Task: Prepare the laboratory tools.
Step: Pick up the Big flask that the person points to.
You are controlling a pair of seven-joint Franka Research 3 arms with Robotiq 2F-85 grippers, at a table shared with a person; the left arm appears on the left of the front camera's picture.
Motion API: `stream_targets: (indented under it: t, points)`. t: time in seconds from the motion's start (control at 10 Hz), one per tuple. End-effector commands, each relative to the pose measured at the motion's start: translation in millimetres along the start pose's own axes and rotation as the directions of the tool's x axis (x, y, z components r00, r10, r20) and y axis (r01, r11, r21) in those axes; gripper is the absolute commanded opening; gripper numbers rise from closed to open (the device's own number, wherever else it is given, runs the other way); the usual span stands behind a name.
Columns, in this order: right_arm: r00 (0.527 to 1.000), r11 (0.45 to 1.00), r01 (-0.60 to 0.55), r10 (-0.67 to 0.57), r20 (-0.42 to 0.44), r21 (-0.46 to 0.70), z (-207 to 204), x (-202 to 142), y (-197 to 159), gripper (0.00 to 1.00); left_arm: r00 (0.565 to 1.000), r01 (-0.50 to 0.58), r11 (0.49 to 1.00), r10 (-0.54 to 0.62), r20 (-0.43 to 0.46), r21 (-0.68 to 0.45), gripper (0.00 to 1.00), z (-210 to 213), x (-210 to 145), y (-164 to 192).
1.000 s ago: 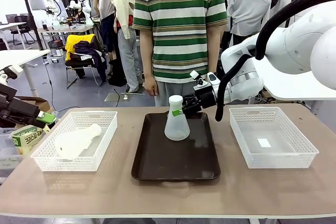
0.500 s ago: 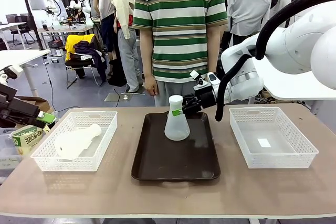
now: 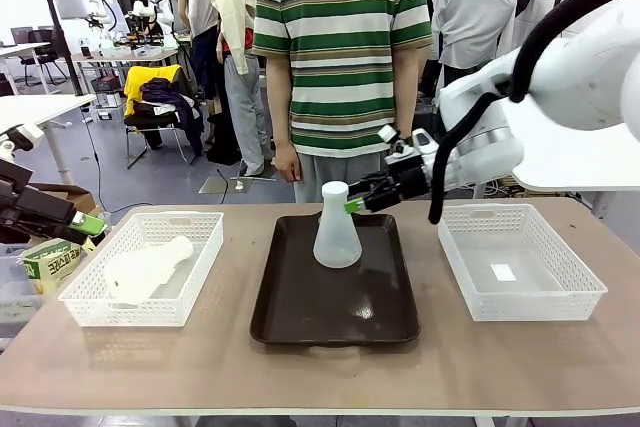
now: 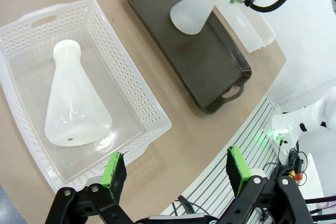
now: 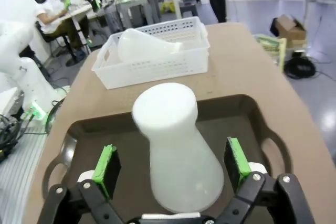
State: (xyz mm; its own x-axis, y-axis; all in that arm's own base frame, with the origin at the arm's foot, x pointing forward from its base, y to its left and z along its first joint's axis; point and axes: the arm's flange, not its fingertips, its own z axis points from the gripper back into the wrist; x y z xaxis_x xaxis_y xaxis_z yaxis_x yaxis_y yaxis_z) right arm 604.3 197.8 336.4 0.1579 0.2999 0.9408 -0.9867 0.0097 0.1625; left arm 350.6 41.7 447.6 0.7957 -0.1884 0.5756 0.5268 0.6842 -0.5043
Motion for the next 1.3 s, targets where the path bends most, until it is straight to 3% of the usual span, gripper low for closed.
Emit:
stream_targets:
  t: [0.0, 0.2, 0.6, 0.9, 1.0, 1.1, 1.2]
  points:
    - [0.999, 0.996, -0.033, 0.031, -0.019, -0.080, 39.3, 8.8, 31.6, 1.00, 1.000, 0.012, 1.000, -0.012, 0.015, -0.015, 1.00, -0.2, 0.1, 2.4]
    - [1.000, 0.990, 0.004, -0.008, -0.029, -0.138, 93.9, 18.4, 60.9, 1.00, 1.000, 0.012, 1.000, -0.012, 0.015, -0.015, 1.00, -0.2, 0.1, 2.4]
    - [0.997, 0.941, 0.014, 0.012, 0.077, -0.337, 188.3, 12.0, 106.8, 1.00, 1.000, 0.012, 1.000, -0.012, 0.015, -0.015, 1.00, -0.2, 0.1, 2.4]
    - [0.993, 0.937, 0.010, 0.033, 0.116, -0.350, 200.3, 6.5, 111.6, 1.00, 1.000, 0.012, 1.000, -0.012, 0.015, -0.015, 1.00, -0.2, 0.1, 2.4]
    - [0.982, 0.945, -0.008, 0.069, 0.176, -0.327, 198.8, 5.5, 112.9, 1.00, 1.000, 0.012, 1.000, -0.012, 0.015, -0.015, 1.00, -0.2, 0.1, 2.4]
    - [0.996, 0.934, 0.030, 0.000, 0.085, -0.356, 211.5, 11.3, 109.7, 1.00, 1.000, 0.012, 1.000, -0.012, 0.015, -0.015, 1.00, -0.2, 0.1, 2.4]
    - [0.996, 0.934, 0.030, 0.000, 0.085, -0.356, 211.5, 11.3, 109.7, 1.00, 1.000, 0.012, 1.000, -0.012, 0.015, -0.015, 1.00, -0.2, 0.1, 2.4]
